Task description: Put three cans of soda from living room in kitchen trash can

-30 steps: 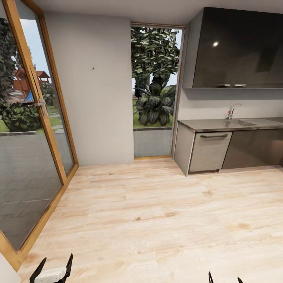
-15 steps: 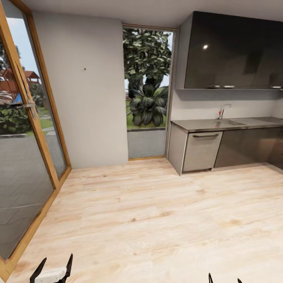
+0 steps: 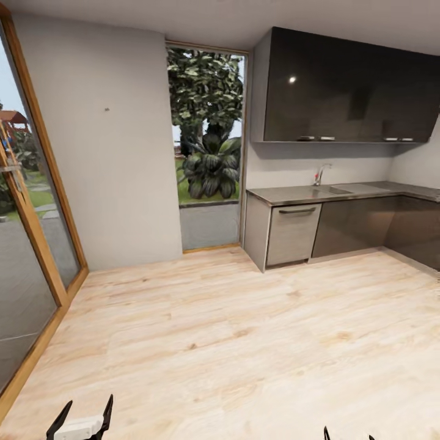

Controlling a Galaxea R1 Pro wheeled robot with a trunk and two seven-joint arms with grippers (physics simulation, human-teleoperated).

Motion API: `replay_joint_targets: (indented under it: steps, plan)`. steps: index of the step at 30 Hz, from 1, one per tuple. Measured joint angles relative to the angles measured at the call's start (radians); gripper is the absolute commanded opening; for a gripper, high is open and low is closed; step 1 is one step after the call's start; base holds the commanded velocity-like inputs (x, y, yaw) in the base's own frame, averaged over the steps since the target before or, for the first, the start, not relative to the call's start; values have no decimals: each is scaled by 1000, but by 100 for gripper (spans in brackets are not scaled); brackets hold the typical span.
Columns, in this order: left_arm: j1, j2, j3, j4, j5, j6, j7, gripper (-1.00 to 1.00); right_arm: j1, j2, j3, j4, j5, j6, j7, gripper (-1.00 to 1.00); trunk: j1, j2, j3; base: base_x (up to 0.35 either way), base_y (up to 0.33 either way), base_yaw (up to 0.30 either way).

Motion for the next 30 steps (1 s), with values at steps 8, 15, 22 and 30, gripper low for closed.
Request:
replay_joint_targets:
  steps: [8,15,22,30]
  plan:
    - [0,0,0,3,0,0,-1,100,-1,-1,0,2,-1,0,0,100,0,0,7,0,0,-214]
    - [0,0,-1,11,0,0,-1,100,-2,-2,0,7,-2,0,0,100,0,0,14,0,0,-214]
    - [0,0,-1,12,0,0,-1,100,-2,-2,0,9,-2,0,0,100,0,0,20,0,0,-214]
    - [0,0,-2,12,0,-1,-1,100,-2,-2,0,15,-2,0,0,100,0,0,28,0,0,-207]
